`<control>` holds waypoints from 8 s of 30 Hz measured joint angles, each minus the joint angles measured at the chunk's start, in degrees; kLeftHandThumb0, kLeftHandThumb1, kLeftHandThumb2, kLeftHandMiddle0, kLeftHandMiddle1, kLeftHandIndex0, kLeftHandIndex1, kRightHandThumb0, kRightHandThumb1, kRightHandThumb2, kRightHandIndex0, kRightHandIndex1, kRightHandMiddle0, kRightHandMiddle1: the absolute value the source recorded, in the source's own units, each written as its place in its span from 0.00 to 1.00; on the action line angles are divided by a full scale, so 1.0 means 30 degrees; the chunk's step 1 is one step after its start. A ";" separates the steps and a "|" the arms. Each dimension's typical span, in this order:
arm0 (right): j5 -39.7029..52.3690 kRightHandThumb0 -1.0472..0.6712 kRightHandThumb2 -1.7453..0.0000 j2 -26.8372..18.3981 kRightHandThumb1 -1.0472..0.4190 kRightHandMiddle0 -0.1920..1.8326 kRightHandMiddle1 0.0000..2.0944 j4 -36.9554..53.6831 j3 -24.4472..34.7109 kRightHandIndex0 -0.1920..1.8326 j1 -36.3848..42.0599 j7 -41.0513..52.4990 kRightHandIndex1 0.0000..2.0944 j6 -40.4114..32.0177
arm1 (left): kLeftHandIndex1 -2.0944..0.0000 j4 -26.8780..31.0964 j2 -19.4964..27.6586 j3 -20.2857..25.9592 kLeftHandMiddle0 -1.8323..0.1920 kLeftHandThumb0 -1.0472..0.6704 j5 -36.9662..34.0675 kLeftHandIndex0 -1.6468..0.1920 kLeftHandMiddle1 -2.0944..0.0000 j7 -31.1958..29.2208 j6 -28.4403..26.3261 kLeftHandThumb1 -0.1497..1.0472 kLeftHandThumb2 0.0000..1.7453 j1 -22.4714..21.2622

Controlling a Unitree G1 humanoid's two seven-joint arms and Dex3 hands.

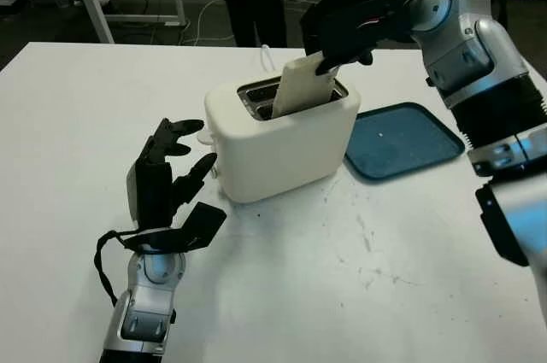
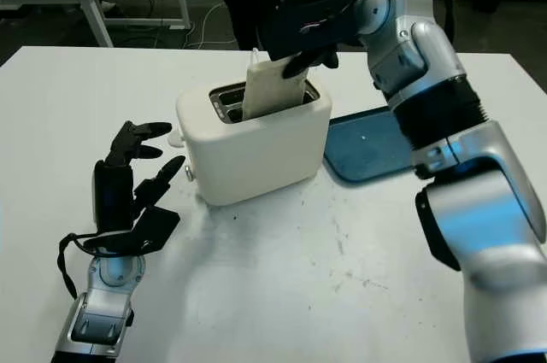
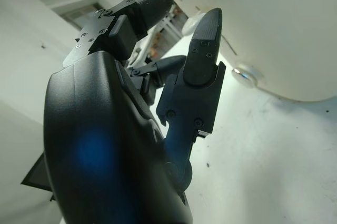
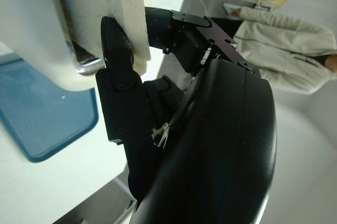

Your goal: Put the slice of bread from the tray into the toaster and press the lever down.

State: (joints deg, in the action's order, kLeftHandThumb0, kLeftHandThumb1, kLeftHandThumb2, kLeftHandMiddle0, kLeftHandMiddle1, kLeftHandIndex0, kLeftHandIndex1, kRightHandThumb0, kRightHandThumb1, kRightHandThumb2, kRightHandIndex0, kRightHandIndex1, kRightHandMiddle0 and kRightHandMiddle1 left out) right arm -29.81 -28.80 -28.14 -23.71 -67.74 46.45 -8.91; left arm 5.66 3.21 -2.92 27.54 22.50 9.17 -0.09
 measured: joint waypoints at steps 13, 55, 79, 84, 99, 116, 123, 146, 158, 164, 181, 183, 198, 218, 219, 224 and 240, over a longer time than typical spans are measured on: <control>-0.0247 0.22 0.97 -0.0184 0.09 0.42 0.06 0.0278 -0.0237 0.21 0.0315 0.0240 0.43 0.1611 | 0.56 -0.0015 -0.0067 -0.0092 0.73 0.40 0.0088 0.69 0.34 0.0195 0.0022 0.89 0.02 0.0271; 0.8821 0.54 1.00 0.0612 0.14 0.55 0.00 -0.0206 1.0702 0.60 1.6485 -1.2729 0.03 1.4716 | 0.90 0.3015 0.9928 0.3110 0.41 0.43 0.0001 0.26 0.61 -0.8137 0.2256 0.80 0.00 -0.2006; 0.8737 0.49 1.00 0.1573 0.12 0.53 0.00 0.0579 1.0687 0.60 1.7975 -1.3133 0.00 1.4052 | 0.97 -0.0274 0.9408 0.1599 0.45 0.49 0.2734 0.21 0.38 -0.6526 0.2556 0.81 0.00 -0.3814; 0.8730 0.50 1.00 0.1600 0.12 0.54 0.00 0.0581 1.0687 0.60 1.7991 -1.3178 0.00 1.4051 | 0.97 -0.0449 0.9332 0.1442 0.46 0.49 0.2809 0.21 0.38 -0.6326 0.2485 0.81 0.00 -0.3971; 0.8754 0.51 1.00 0.1635 0.12 0.53 0.00 0.1059 1.0605 0.61 1.8127 -1.2994 0.01 1.3548 | 0.97 -0.1108 0.9013 0.0680 0.43 0.51 0.2854 0.19 0.41 -0.6282 0.2311 0.77 0.00 -0.4910; 0.8752 0.49 1.00 0.1641 0.12 0.54 0.00 0.1449 1.0599 0.61 1.8471 -1.2938 0.00 1.3547 | 0.98 -0.1913 0.8980 0.0067 0.40 0.52 0.3124 0.18 0.42 -0.6554 0.2211 0.75 0.00 -0.5520; 0.8738 0.50 1.00 0.1640 0.12 0.53 0.00 0.1571 1.0602 0.61 1.8586 -1.2940 0.00 1.3546 | 0.98 -0.2090 0.8979 0.0024 0.41 0.53 0.3197 0.18 0.41 -0.6548 0.2185 0.75 0.00 -0.5553; 0.8512 0.50 1.00 0.1633 0.11 0.54 0.00 0.1593 1.0689 0.61 1.8693 -1.2768 0.00 1.3550 | 0.99 -0.3836 0.8750 -0.0603 0.42 0.52 0.3231 0.18 0.39 -0.5941 0.1747 0.75 0.00 -0.6475; 0.8509 0.50 1.00 0.1633 0.11 0.53 0.00 0.1620 1.0712 0.60 1.8867 -1.2793 0.00 1.3546 | 0.99 -0.3477 0.8666 -0.0710 0.42 0.52 0.3098 0.17 0.38 -0.5897 0.1744 0.76 0.00 -0.6180; 0.8510 0.50 1.00 0.1634 0.11 0.53 0.00 0.1622 1.0722 0.60 1.8880 -1.2798 0.00 1.3544 | 0.99 -0.2330 0.8573 -0.0710 0.42 0.51 0.3105 0.17 0.44 -0.6197 0.1309 0.77 0.00 -0.5363; 0.8712 0.50 1.00 0.1635 0.11 0.53 0.00 0.1855 1.0743 0.60 1.8973 -1.2790 0.00 1.3536 | 0.99 -0.1212 1.0016 -0.1173 0.39 0.52 0.3283 0.16 0.44 -0.8960 0.0964 0.74 0.00 -0.5648; 0.8713 0.50 1.00 0.1636 0.11 0.53 0.00 0.1992 1.0746 0.60 1.9044 -1.2791 0.00 1.3534 | 0.99 -0.1503 1.0283 -0.1366 0.40 0.52 0.3289 0.16 0.42 -0.9163 0.1132 0.73 0.00 -0.5942; 0.8589 0.50 1.00 0.1634 0.11 0.53 0.00 0.2122 1.0750 0.60 1.9196 -1.2908 0.00 1.3403 | 1.00 -0.3281 1.0632 -0.2053 0.43 0.48 0.3478 0.18 0.41 -1.0756 0.0673 0.77 0.00 -0.8173; 0.8612 0.47 1.00 0.1635 0.11 0.54 0.00 0.2270 1.0751 0.60 1.9467 -1.2896 0.00 1.3369 | 1.00 -0.3016 1.0708 -0.2206 0.45 0.44 0.3472 0.19 0.42 -1.0997 0.0679 0.81 0.01 -0.8024; 0.8612 0.47 1.00 0.1635 0.11 0.54 0.00 0.2271 1.0753 0.60 1.9467 -1.2896 0.00 1.3368 | 1.00 -0.2967 1.0707 -0.2208 0.45 0.44 0.3472 0.19 0.43 -1.1030 0.0610 0.81 0.01 -0.7988; 0.8705 0.47 1.00 0.1635 0.11 0.54 0.00 0.2331 1.0781 0.61 1.9519 -1.2888 0.00 1.3368 | 0.99 -0.2867 1.0701 -0.2322 0.47 0.44 0.3474 0.17 0.33 -1.1015 0.0479 0.81 0.00 -0.7844; 0.8767 0.37 1.00 0.1174 0.09 0.54 0.00 0.3478 1.1304 0.61 2.0469 -1.2547 0.00 1.3161 | 1.00 -0.3297 0.9486 -0.4777 0.49 0.46 0.4869 0.22 0.52 -1.1332 -0.2596 0.83 0.00 -0.7066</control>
State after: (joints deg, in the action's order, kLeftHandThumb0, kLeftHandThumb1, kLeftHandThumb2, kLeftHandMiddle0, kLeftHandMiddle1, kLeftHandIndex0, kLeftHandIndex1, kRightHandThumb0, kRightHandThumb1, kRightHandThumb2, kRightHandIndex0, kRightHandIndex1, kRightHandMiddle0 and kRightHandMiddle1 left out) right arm -3.51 -25.27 -17.70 10.20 -6.34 8.81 30.57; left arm -4.23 31.67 -17.25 42.15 -11.50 1.38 -21.29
